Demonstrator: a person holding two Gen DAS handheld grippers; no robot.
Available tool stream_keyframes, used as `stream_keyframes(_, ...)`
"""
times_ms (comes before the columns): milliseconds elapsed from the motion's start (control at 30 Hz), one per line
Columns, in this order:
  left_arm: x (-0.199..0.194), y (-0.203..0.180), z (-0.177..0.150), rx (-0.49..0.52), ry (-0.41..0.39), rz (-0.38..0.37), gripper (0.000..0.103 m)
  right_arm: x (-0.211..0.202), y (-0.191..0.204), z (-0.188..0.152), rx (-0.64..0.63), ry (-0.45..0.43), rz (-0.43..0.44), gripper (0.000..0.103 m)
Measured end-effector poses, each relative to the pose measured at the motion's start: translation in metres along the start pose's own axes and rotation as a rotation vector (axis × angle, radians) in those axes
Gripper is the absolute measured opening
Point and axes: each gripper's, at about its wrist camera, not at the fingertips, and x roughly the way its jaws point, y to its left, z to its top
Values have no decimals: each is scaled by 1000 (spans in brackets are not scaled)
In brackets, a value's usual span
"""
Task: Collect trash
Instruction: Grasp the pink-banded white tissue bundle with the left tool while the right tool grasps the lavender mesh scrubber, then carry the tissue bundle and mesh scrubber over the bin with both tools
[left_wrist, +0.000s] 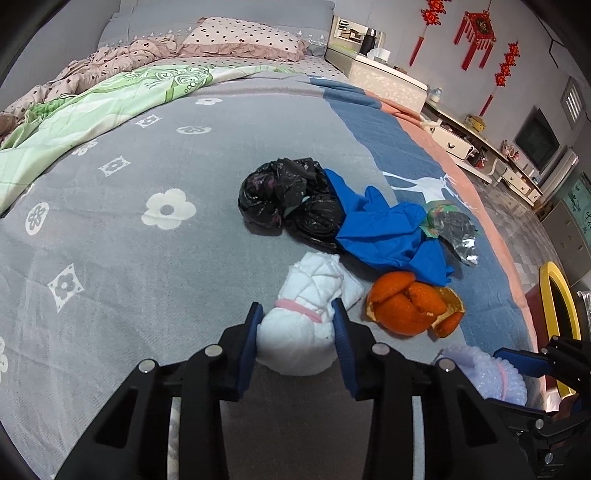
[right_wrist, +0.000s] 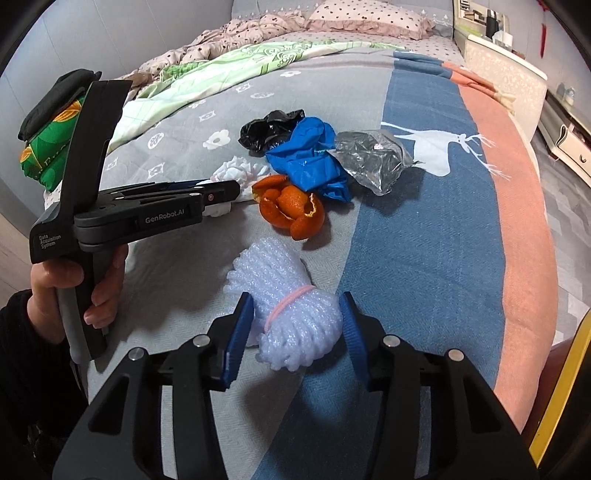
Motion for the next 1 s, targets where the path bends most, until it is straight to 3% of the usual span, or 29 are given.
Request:
stream_keyframes(567, -59, -19, 0, 23, -81, 6, 36, -69, -17, -14, 95, -124, 19, 45)
stream_keyframes(1000, -106, -61, 0, 49, -148, -1, 36, -144, -45, -23, 174, -257, -24, 45)
